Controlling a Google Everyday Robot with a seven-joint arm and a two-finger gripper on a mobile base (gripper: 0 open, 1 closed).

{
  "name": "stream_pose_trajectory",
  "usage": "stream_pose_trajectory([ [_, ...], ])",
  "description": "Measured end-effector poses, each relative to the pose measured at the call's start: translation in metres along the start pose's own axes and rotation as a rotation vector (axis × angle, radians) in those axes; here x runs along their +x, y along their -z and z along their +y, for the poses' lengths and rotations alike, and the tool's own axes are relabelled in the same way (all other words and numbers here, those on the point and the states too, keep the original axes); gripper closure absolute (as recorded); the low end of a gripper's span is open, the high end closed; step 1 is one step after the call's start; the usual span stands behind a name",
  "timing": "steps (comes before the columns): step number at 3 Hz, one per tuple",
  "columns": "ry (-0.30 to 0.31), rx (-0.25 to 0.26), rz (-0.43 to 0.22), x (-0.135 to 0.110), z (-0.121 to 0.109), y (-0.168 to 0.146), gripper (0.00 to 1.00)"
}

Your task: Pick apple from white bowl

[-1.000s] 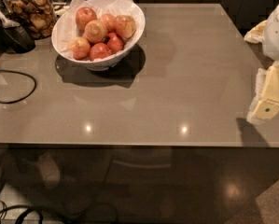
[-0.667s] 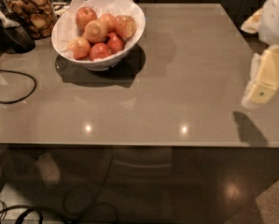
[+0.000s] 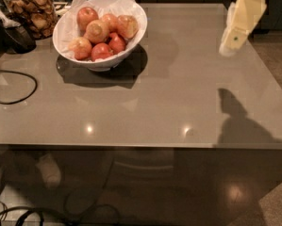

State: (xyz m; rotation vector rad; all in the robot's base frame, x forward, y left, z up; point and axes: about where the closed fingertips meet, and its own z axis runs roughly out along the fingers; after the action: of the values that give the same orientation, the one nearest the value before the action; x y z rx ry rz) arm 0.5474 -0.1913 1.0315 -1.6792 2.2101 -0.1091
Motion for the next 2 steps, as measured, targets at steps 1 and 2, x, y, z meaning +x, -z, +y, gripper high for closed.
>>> stream_pose_trajectory([
  [1,0.010,0.072,-0.055,-0.0185,-0.0186,0.0184,0.00],
  [2,0.010,0.072,-0.055,-0.0185,-0.0186,0.0184,0.00],
])
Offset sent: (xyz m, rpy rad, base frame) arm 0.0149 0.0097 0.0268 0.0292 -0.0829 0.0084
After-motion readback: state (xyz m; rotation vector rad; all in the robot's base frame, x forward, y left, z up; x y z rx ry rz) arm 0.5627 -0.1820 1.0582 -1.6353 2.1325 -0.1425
